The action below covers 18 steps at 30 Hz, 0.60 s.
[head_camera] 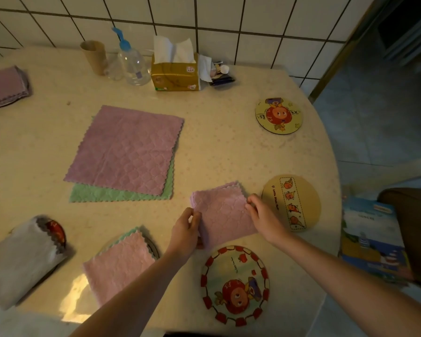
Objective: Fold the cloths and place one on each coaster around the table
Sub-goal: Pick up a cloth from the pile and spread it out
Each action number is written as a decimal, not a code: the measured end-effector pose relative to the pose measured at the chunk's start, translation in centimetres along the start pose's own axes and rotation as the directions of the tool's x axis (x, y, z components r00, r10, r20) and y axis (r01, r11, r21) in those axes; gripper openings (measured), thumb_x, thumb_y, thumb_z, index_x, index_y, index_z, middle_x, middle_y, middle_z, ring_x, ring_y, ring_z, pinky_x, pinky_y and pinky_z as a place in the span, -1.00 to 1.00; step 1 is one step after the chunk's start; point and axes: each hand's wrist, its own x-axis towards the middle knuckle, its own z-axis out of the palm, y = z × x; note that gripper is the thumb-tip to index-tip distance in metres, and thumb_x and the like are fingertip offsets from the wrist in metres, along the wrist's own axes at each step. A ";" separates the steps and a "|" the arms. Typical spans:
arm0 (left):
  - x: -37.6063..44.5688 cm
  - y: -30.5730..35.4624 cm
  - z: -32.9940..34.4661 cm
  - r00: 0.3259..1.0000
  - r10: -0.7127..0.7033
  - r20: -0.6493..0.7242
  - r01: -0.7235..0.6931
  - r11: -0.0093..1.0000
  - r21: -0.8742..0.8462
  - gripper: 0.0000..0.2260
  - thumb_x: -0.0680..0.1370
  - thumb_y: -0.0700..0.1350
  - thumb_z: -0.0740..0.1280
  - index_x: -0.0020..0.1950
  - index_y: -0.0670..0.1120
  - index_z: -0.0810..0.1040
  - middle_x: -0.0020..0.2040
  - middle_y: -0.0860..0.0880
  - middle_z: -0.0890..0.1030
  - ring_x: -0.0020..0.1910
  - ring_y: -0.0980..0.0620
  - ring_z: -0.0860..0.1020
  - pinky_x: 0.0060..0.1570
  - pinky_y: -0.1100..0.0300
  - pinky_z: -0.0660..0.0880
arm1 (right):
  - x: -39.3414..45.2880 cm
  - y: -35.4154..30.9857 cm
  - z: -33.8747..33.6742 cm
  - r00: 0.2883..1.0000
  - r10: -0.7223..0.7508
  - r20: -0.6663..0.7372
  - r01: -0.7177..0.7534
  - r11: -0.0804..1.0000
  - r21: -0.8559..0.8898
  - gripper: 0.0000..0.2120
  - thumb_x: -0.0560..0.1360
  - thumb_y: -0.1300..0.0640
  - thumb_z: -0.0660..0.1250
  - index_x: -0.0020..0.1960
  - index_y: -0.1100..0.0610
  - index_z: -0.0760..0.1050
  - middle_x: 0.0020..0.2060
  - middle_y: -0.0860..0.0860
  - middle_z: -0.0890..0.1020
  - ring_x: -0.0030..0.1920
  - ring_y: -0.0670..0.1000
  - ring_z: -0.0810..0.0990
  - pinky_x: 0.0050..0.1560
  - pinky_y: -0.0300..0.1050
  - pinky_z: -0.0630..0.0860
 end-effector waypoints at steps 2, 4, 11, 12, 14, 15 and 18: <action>0.1 0.3 0.0 1.000 0.015 -0.022 -0.014 1.000 0.007 -0.77 0.65 0.02 0.12 -0.10 -0.07 0.42 -0.17 -0.27 0.52 -0.15 -0.36 0.58 -0.35 -0.26 0.58 | 0.2 -0.3 0.1 0.999 -0.032 -0.039 0.032 0.999 0.023 -0.83 0.63 0.10 0.09 -0.02 0.17 0.37 -0.35 -0.01 0.41 -0.42 -0.10 0.32 -0.44 -0.26 0.24; 0.1 0.5 -0.1 0.999 0.028 -0.036 -0.027 1.000 0.011 -0.76 0.65 0.03 0.11 -0.08 -0.09 0.41 -0.18 -0.25 0.50 -0.16 -0.36 0.58 -0.36 -0.22 0.59 | 0.4 -0.8 0.3 0.996 -0.058 -0.073 0.062 0.996 0.063 -0.82 0.63 0.13 0.08 -0.02 0.21 0.38 -0.37 -0.02 0.39 -0.42 -0.12 0.30 -0.44 -0.28 0.24; 0.9 0.7 0.1 0.984 -0.154 -0.090 0.157 0.987 0.029 -0.75 0.64 0.01 0.16 0.00 -0.15 0.48 -0.18 -0.22 0.58 -0.30 -0.19 0.61 -0.44 0.03 0.60 | 1.8 -0.3 0.9 0.992 0.119 -0.050 -0.126 0.978 -0.167 -0.78 0.61 -0.01 0.10 -0.08 0.08 0.40 -0.38 -0.02 0.47 -0.47 -0.06 0.37 -0.47 -0.16 0.30; 1.1 0.9 0.0 0.979 -0.189 -0.083 0.191 0.981 0.024 -0.75 0.63 0.02 0.18 0.03 -0.15 0.49 -0.16 -0.22 0.60 -0.28 -0.19 0.62 -0.43 0.02 0.61 | 2.0 -0.5 0.8 0.989 0.140 -0.045 -0.145 0.976 -0.161 -0.75 0.61 -0.06 0.08 -0.08 0.08 0.40 -0.38 -0.02 0.48 -0.47 -0.06 0.37 -0.48 -0.15 0.29; 1.5 1.4 -0.2 0.971 -0.224 -0.080 0.229 0.971 0.063 -0.75 0.60 0.05 0.23 0.04 -0.14 0.49 -0.17 -0.21 0.62 -0.29 -0.20 0.64 -0.38 -0.04 0.63 | 2.0 -0.9 0.8 0.988 0.145 -0.048 -0.152 0.967 -0.207 -0.69 0.59 -0.15 0.07 -0.05 0.07 0.40 -0.37 -0.02 0.49 -0.47 -0.05 0.39 -0.48 -0.16 0.29; 1.8 1.5 -0.4 0.971 -0.216 -0.098 0.227 0.967 0.113 -0.76 0.59 0.05 0.26 0.03 -0.13 0.48 -0.21 -0.20 0.63 -0.32 -0.18 0.65 -0.36 -0.07 0.63 | 2.1 -1.0 0.8 0.989 0.139 -0.054 -0.148 0.956 -0.255 -0.68 0.58 -0.17 0.07 -0.05 0.07 0.40 -0.37 -0.03 0.49 -0.46 -0.05 0.40 -0.48 -0.16 0.29; 2.9 1.6 -1.4 0.982 -0.091 -0.166 0.145 0.926 0.350 -0.80 0.55 0.00 0.32 0.00 -0.11 0.44 -0.29 -0.16 0.65 -0.40 -0.12 0.64 -0.35 -0.07 0.63 | 2.5 -1.1 0.8 0.988 0.141 -0.062 -0.154 0.920 -0.361 -0.71 0.58 -0.13 0.12 -0.09 0.09 0.39 -0.35 -0.04 0.48 -0.37 -0.01 0.46 -0.37 -0.07 0.41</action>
